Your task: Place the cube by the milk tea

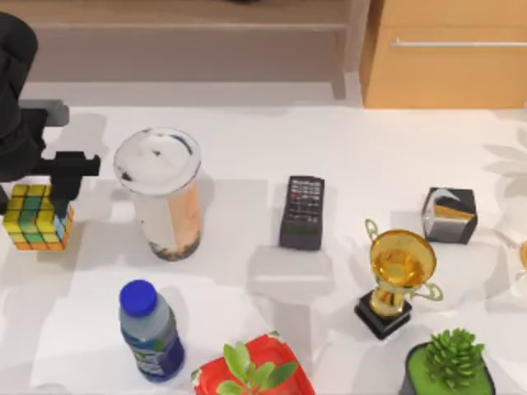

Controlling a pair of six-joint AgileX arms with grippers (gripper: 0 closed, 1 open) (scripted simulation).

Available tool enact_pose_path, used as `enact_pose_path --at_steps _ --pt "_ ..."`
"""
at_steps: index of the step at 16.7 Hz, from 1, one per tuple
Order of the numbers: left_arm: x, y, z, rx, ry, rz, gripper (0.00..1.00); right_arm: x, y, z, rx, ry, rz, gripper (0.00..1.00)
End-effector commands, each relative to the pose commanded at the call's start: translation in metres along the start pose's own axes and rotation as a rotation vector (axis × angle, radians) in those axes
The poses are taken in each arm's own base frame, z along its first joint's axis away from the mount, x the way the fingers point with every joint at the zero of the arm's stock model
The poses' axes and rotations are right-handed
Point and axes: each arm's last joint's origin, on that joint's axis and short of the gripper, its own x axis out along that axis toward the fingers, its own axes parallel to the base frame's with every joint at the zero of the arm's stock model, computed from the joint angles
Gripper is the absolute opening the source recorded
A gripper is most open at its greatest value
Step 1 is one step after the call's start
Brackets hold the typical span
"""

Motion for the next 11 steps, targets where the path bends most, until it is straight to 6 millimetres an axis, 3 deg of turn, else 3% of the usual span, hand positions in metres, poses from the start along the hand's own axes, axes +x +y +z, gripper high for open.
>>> enact_pose_path --at_steps 5,11 --pt "0.0 0.0 0.0 0.0 0.0 0.0 0.98 0.0 0.0 0.0 0.0 0.0 0.0 1.0" --pt "0.0 0.0 0.0 0.0 0.0 0.0 1.0 0.0 0.0 0.0 0.0 0.0 0.0 1.0"
